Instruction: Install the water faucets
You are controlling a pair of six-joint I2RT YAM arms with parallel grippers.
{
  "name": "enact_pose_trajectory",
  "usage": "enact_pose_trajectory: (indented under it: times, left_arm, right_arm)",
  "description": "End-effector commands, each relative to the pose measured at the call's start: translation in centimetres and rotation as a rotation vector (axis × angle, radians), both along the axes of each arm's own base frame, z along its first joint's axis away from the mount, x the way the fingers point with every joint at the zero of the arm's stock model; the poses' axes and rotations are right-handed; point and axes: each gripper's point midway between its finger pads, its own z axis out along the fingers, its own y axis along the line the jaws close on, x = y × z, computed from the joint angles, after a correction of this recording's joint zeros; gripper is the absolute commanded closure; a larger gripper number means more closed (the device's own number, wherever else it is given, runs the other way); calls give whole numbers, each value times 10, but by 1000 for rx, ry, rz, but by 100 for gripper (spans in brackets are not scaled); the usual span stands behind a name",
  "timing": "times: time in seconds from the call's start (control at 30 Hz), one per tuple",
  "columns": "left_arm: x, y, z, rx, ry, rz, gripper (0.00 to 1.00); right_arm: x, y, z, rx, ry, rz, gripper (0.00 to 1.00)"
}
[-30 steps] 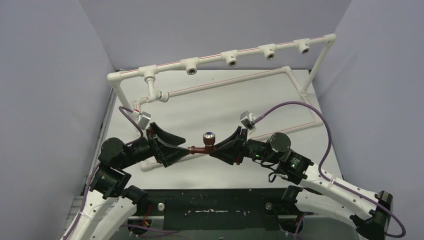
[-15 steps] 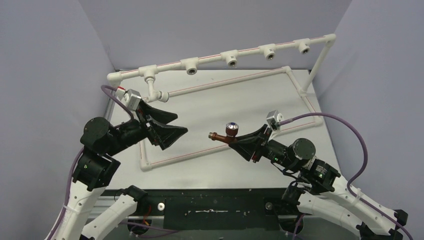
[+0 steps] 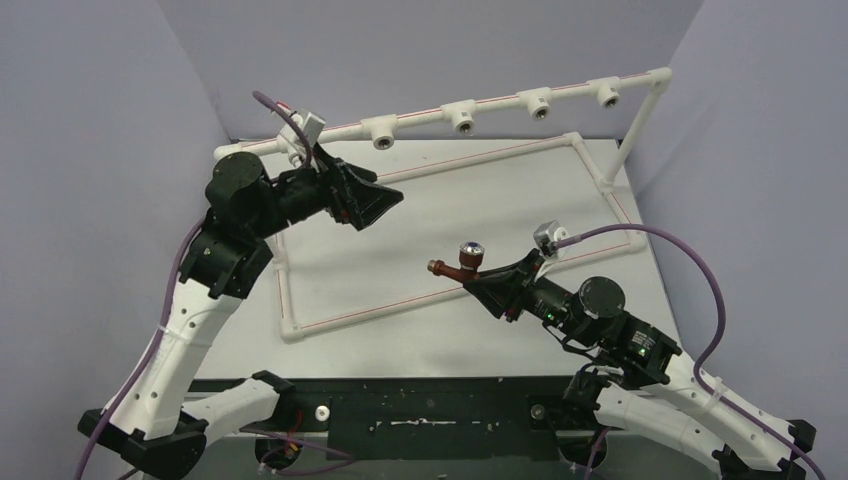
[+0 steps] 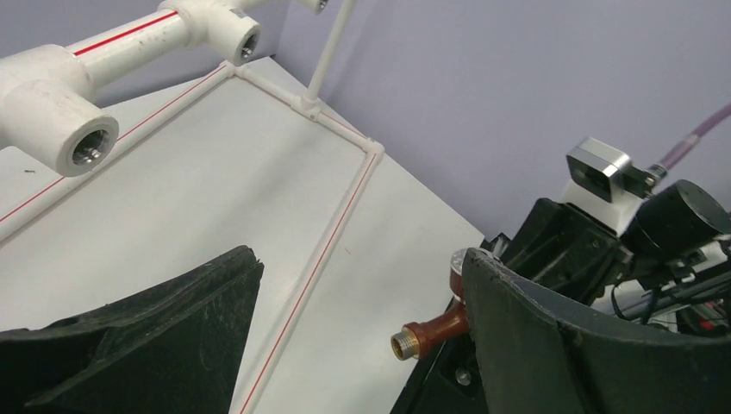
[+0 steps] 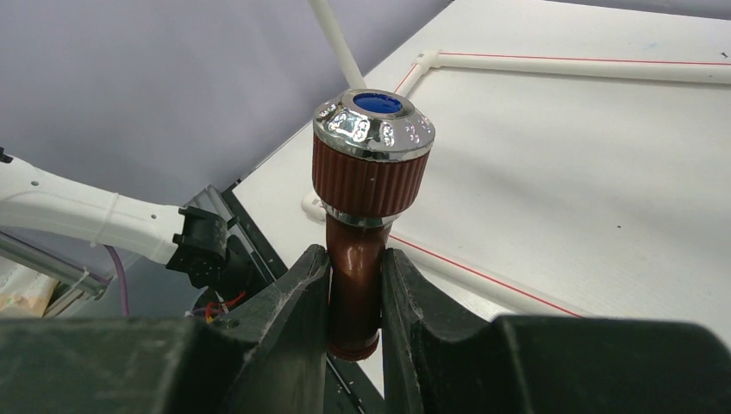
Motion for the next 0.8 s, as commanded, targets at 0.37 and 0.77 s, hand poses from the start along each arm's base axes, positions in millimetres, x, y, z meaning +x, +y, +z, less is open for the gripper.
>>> enact_pose_trajectory:
  times: [0.37,0.77]
  left_arm:
    - [64,-29,3,-40,75,49,17]
    - [117,3,-26,-111,313,393,20]
  right_arm:
    - [0,-7,12,62,-18,-30,100]
    - [1,-9,6,77,-5,-46,100]
